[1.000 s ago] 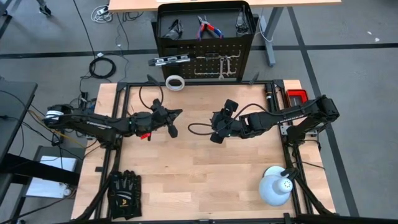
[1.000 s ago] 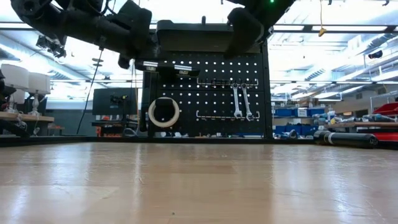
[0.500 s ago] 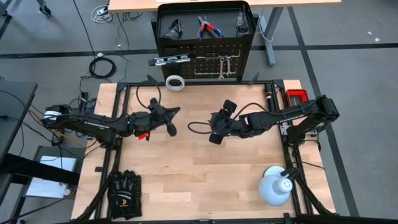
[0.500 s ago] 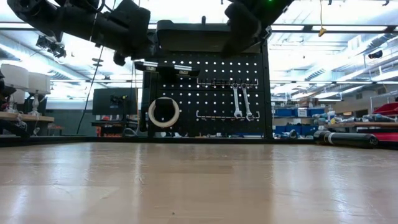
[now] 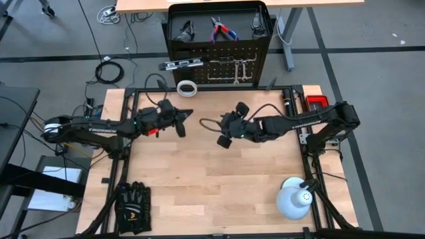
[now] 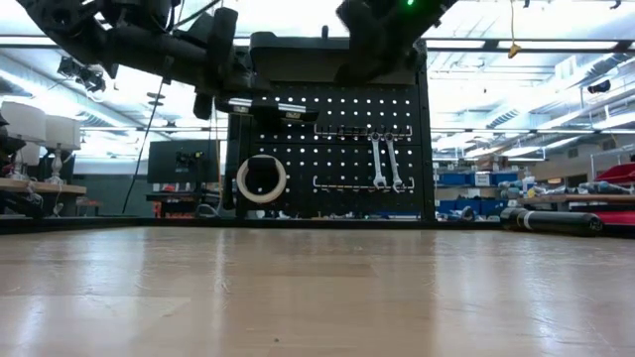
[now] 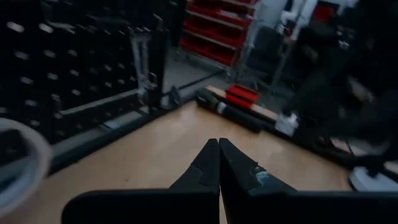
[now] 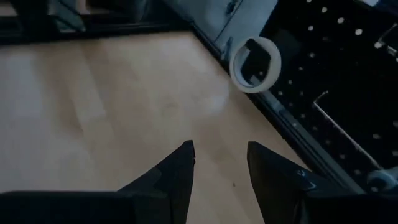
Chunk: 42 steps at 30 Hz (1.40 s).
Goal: Hang tools onto peg board
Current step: Remove the right black safety glass from the peg board
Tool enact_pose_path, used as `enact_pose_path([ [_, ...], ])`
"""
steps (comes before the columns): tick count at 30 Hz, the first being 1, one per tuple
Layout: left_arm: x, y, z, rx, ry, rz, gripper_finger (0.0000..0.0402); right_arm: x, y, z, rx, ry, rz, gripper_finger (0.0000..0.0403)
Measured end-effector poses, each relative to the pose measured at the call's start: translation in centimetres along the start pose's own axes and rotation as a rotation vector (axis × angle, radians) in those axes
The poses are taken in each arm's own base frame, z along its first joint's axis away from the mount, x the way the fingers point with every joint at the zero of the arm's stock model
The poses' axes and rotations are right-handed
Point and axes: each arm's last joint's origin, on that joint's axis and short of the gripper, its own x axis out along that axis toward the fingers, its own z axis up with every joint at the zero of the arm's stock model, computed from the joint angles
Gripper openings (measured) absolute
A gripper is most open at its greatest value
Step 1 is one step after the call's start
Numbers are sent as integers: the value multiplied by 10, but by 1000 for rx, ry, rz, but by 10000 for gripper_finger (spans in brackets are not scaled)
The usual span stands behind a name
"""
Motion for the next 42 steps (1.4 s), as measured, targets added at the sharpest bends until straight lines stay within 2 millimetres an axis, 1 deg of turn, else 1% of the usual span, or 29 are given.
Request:
enact_pose_path([
  [3,-6,2,6,-1,-10,4,0,15,7,-8,-111,32,-11,158],
  [6,-9,0,6,21,1,-8,0,31,17,-20,-265,75,-6,158],
  [8,-10,-2,6,30,4,-27,0,41,24,-23,-314,91,-2,158],
  [11,-9,-3,4,35,21,-38,0,53,34,-17,-310,74,1,158],
  [14,-6,-2,-1,42,48,-27,0,64,42,-12,-352,73,2,158],
  [17,-4,-2,-2,42,51,-26,0,70,47,-8,-397,74,3,157],
  [20,-3,-1,-4,44,60,-24,0,70,48,-5,-386,55,3,157],
  [27,-3,-2,-2,38,42,-29,0,70,48,-6,-354,54,4,156],
  [31,-3,-2,-2,35,39,-30,0,66,53,-7,-369,55,13,156],
  [34,-4,-2,-3,25,50,-39,0,60,53,-9,-397,79,-29,155],
  [38,-2,-4,-6,68,80,-86,0,55,43,-7,-387,101,-124,156],
  [42,3,-2,-13,99,104,-45,0,47,25,3,-366,103,-143,155],
])
